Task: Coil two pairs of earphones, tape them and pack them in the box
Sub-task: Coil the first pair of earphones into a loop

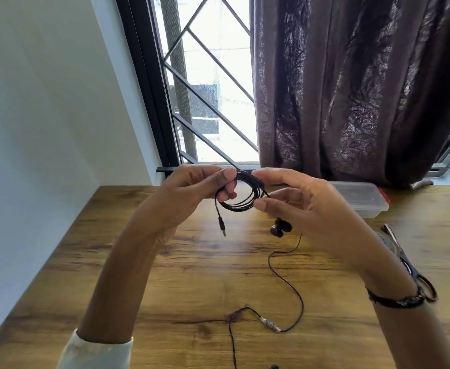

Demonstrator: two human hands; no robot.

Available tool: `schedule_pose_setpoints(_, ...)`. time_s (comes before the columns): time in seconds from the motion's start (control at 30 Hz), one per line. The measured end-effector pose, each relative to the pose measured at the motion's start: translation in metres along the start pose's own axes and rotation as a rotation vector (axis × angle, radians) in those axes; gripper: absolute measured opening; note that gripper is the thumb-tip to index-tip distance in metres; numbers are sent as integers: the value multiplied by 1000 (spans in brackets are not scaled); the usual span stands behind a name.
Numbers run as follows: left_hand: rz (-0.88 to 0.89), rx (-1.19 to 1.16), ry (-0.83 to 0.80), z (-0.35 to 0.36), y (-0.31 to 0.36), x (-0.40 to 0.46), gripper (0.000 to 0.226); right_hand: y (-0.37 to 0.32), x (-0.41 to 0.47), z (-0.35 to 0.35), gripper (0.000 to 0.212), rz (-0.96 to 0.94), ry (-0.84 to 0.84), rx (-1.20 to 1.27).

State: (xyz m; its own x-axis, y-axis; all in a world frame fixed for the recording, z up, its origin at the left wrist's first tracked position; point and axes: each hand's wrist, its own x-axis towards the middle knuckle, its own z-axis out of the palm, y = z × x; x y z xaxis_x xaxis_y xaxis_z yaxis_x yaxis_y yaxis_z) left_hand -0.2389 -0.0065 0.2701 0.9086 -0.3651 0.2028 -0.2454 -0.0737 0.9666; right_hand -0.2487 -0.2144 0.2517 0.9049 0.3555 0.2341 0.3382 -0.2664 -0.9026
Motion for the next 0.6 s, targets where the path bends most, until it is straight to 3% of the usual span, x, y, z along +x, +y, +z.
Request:
schedule_pose_setpoints(0.13,1,38,-22,-3,-1,-1,28,-4,-7,-13,22,-94,51,-65)
schedule_pose_setpoints(0.43,39,99,-160,4,4,-5,30,-5,8,-18,16,-344,285,-295)
schedule_pose_setpoints(0.53,26,47,-164,6,5,-5,30,18,16,-2,17,-345,326,-268)
schedule_pose_setpoints(0.6,22,15,-163,7,4,-5,30,27,17,11,20,-331,328,-97)
